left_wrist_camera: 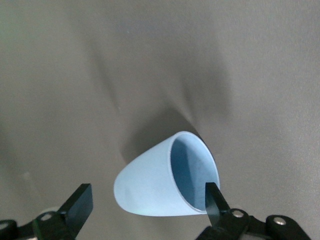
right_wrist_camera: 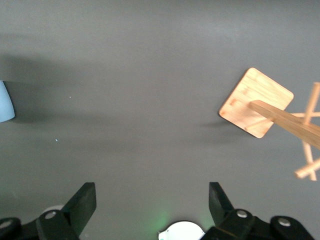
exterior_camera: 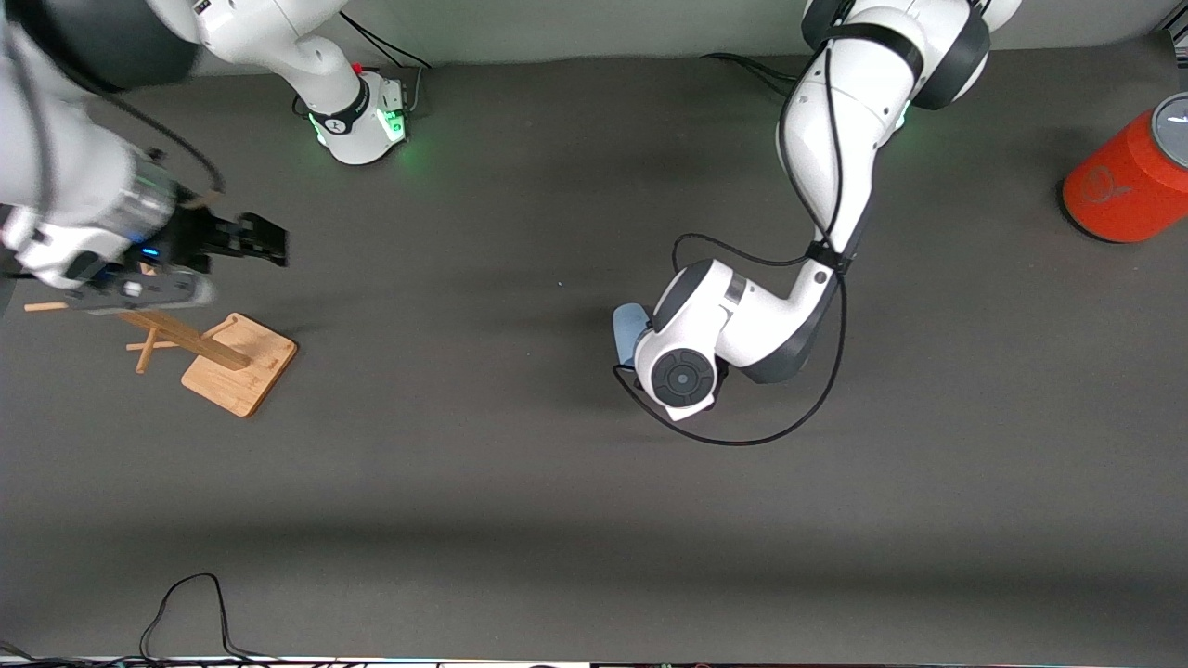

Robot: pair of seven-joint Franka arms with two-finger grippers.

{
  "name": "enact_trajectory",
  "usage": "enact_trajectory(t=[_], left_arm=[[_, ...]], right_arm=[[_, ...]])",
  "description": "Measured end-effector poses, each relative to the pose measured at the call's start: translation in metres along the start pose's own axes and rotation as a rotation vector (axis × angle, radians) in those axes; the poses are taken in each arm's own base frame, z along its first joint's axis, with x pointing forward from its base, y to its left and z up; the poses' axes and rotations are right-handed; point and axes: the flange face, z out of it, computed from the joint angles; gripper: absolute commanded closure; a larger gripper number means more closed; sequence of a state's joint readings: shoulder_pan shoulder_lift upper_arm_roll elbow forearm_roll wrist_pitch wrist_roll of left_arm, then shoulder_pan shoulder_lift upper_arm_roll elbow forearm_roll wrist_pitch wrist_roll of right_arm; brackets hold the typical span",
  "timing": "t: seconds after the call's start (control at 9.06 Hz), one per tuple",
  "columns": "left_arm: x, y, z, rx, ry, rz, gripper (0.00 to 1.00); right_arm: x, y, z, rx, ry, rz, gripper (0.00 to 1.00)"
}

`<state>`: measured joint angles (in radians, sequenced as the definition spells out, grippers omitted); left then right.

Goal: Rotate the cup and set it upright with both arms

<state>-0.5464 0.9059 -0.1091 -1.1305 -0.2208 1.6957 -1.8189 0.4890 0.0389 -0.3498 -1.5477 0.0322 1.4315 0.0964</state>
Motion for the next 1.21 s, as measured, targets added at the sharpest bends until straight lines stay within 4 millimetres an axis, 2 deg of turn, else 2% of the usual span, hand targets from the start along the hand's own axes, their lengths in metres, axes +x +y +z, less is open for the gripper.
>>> enact_trajectory(t=[0.11, 0.22, 0.33, 0.66, 0.99, 1.21], left_arm=[[-0.005, 0.0, 0.005, 0.002, 0.003, -0.002, 0.61], [-0.007, 0.0, 0.009, 0.006, 0.006, -0.018, 0.96], [-0.006, 0.001, 0.013, 0.014, 0.008, -0.037, 1.0], [-0.004, 0.0, 0.019, 0.047, 0.018, -0.045, 1.0], [-0.008, -0.004, 0.009, 0.051, 0.017, -0.036, 1.0], [-0.012, -0.004, -0.001, 0.031, 0.011, -0.035, 1.0]], right_arm=[[-0.004, 0.029, -0.005, 0.016, 0.003, 0.005, 0.0], [-0.008, 0.053, -0.003, 0.026, -0.003, 0.021, 0.0], [-0.01, 0.061, 0.002, 0.029, -0.013, 0.03, 0.0], [-0.013, 0.057, 0.003, 0.029, -0.009, 0.022, 0.0], [-0.015, 0.057, -0.003, 0.031, 0.01, 0.022, 0.0], [-0.017, 0.067, -0.007, 0.024, 0.027, 0.038, 0.0]])
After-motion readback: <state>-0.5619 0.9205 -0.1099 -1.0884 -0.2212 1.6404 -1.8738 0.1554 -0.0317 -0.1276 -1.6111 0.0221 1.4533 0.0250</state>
